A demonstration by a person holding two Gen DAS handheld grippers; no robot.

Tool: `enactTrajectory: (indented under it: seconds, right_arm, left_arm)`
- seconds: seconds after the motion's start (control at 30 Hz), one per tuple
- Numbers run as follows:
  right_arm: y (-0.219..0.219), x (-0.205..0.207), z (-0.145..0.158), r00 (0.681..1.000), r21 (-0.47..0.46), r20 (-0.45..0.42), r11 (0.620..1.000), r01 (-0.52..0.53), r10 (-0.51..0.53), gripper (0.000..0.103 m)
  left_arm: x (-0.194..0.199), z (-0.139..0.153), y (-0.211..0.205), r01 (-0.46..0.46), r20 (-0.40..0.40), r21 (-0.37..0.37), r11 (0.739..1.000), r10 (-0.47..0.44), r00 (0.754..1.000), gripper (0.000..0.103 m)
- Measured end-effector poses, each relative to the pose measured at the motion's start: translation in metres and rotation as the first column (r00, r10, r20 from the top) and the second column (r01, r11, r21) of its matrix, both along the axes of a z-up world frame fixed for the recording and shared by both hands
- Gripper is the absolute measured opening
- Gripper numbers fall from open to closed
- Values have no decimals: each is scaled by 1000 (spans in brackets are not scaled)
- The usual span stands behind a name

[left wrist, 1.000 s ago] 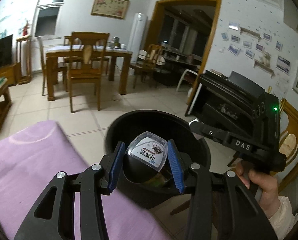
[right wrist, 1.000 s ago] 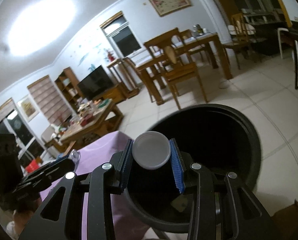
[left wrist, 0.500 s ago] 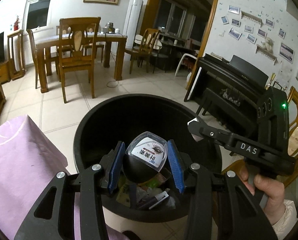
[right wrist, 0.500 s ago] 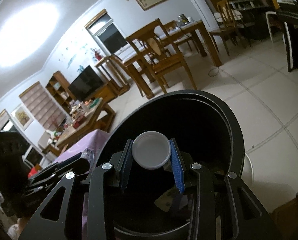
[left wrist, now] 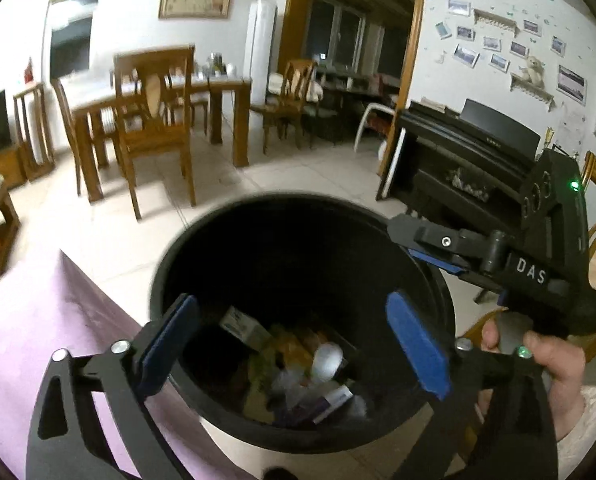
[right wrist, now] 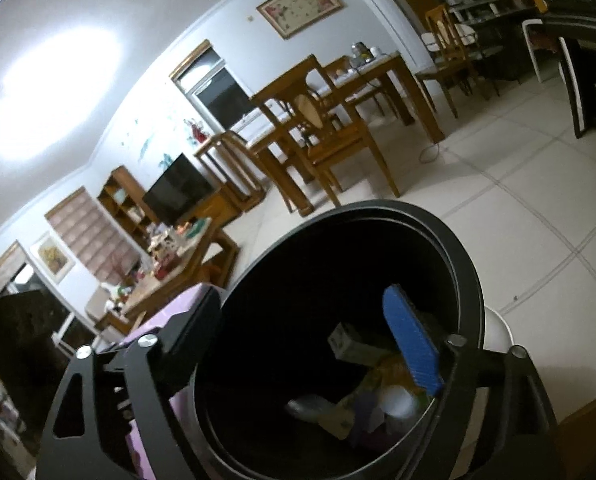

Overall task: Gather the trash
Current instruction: 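Carry the container and white cup over the black bin and open both tools, then grasp the battery card with the left tool while the right tool grasps the green Doublemint can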

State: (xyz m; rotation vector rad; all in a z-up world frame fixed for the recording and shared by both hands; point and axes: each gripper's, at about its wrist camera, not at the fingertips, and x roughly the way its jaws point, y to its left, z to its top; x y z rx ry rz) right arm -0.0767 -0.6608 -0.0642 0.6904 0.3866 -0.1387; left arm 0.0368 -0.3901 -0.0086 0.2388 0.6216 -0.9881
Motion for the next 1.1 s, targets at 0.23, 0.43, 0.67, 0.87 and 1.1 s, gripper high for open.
enactTrajectory:
  seconds: [0.23, 0.43, 0.67, 0.87, 1.1]
  right_arm:
    - [10, -4, 6, 1000, 15, 10, 1000, -7, 7, 94]
    - [26, -5, 7, 999, 26, 2, 999, -33, 33, 95]
    - [69, 16, 13, 991, 10, -26, 991, -130, 130, 95]
    - [139, 42, 25, 961, -50, -64, 961, -273, 270, 95]
    - [225, 65, 40, 910, -112, -101, 904, -412, 402, 95]
  left_arm:
    - [-2, 6, 14, -18, 13, 15, 1000, 18, 1000, 97]
    - [0, 17, 54, -90, 13, 11, 996, 90, 996, 97]
    - [7, 33, 140, -237, -6, -17, 971, 237, 972, 97]
    - [13, 37, 228, -394, -19, -19, 919, 393, 919, 97]
    - [33, 14, 312, -521, -114, 55, 852, 523, 844, 96]
